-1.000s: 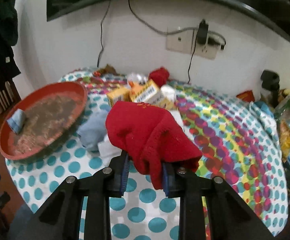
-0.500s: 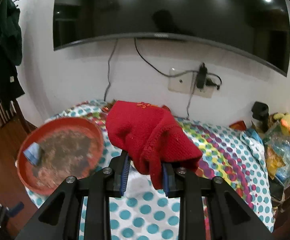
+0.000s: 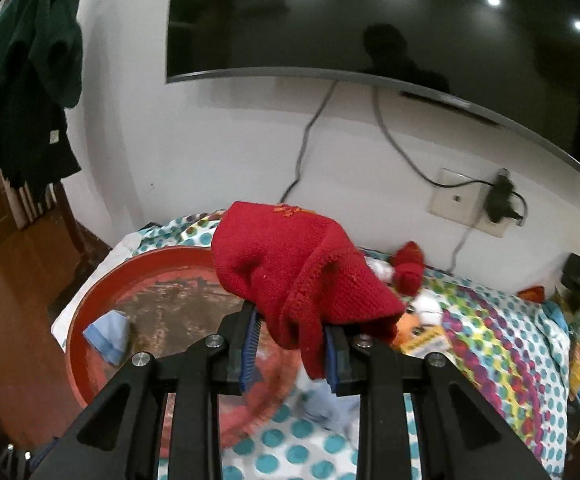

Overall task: Organize objects
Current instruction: 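Carry the red sock over the red tray and release it with the right gripper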

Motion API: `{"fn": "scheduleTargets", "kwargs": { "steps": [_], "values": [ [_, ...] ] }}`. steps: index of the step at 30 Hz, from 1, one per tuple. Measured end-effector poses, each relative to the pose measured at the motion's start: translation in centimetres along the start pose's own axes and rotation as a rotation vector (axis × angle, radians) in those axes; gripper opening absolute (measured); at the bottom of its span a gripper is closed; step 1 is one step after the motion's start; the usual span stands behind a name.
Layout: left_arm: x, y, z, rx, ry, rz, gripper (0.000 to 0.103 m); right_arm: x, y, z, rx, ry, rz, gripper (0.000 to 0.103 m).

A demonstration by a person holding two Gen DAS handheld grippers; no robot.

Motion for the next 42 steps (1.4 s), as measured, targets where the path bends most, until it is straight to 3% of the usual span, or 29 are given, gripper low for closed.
{"fn": "scheduleTargets", "kwargs": {
  "steps": [3, 13, 18, 25, 40, 41, 42],
  "values": [
    [0.8, 0.1, 0.9, -0.024, -0.009, 0.032, 0.054, 1.7, -0.4, 1.8, -0.019, -0.007, 0.01, 0.025],
    [1.3, -0.5, 2.9, -0.063, -0.008, 0.026, 0.054, 9.1, -1.5, 8.2, -0.087, -0.06, 0.106, 0.025],
    [1.8, -0.8, 4.5, -0.131, 0.0, 0.034, 0.054, 14.1, -1.9, 11.8, -0.138, -0.106, 0.19, 0.026],
    [2.1, -1.2, 5.2, -0.154, 0.003, 0.029, 0.054, 19.7, -1.4, 15.9, -0.232, -0.127, 0.307, 0.026],
    [2.5, -1.0, 4.9, -0.163, 0.019, 0.044, 0.054, 22.6, 0.1, 17.2, -0.234, -0.165, 0.391, 0.032],
    [2.4, -1.0, 4.9, -0.161, 0.02, 0.041, 0.054, 22.7, 0.1, 17.2, -0.228, -0.172, 0.394, 0.037],
    [2.3, -1.1, 4.8, -0.159, 0.02, 0.038, 0.054, 22.8, 0.2, 17.3, -0.219, -0.191, 0.404, 0.058]
  ]
}}
Point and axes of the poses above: each gripper's, at about its wrist camera, not at the fingertips, and x roughly the way its jaws point, z to its left, y to its underside, the point moved 6 cm from there along x, roughly the way its jaws point, and after that the axes turned 9 degrees about z, right-handed, at the moved point
